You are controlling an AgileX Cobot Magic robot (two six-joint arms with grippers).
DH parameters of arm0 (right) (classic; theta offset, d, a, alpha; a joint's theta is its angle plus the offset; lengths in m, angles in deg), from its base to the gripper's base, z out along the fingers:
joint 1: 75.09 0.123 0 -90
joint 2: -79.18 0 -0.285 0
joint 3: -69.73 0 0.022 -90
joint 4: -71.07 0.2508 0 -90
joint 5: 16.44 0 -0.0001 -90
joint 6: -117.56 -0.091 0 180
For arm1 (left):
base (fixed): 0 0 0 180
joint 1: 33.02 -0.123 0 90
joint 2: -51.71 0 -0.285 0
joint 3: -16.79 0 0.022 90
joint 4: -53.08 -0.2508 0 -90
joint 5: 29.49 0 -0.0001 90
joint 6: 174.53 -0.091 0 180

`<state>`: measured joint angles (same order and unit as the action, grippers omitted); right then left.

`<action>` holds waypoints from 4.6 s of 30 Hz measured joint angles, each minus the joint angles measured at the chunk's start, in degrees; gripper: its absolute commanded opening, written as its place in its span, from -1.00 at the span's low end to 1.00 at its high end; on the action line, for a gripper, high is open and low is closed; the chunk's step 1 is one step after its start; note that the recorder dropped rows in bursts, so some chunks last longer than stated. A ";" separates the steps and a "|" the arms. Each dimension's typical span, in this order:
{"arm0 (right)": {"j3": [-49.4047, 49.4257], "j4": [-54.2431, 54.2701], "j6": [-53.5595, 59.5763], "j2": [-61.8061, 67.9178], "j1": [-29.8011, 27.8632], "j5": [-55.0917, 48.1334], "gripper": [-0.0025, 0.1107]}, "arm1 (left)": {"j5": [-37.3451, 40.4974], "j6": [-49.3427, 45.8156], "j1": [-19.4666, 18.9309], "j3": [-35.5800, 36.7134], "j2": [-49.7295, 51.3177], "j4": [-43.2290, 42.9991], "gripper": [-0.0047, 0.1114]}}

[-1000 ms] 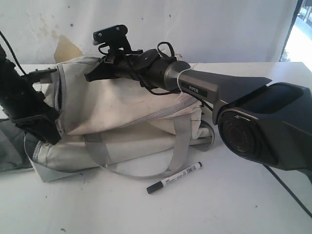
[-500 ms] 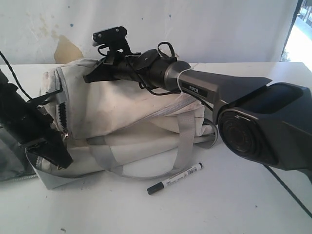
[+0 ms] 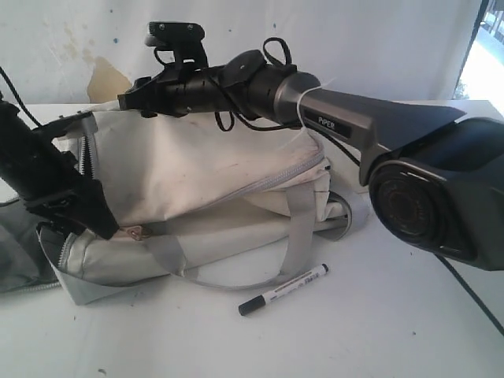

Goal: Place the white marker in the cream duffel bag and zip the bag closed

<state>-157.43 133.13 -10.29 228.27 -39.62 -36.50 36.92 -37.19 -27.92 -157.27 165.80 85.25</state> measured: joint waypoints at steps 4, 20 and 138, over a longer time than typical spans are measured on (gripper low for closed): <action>0.00 -10.87 -13.40 -1.70 -0.28 -6.50 -0.17 | 1.50 4.25 0.00 -1.77 -1.00 -2.32 0.37; 0.00 -39.33 -37.62 -10.81 -1.77 -41.43 -0.52 | -9.73 25.66 -2.97 -3.34 -9.44 -9.02 -0.07; 25.64 -25.37 -42.02 -16.69 6.17 -16.15 -0.28 | 2.96 30.13 -11.79 -11.52 5.30 37.37 -0.92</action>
<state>-131.79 107.76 -52.31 211.58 -33.45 -52.65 39.88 -7.05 -39.71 -168.79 171.10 122.61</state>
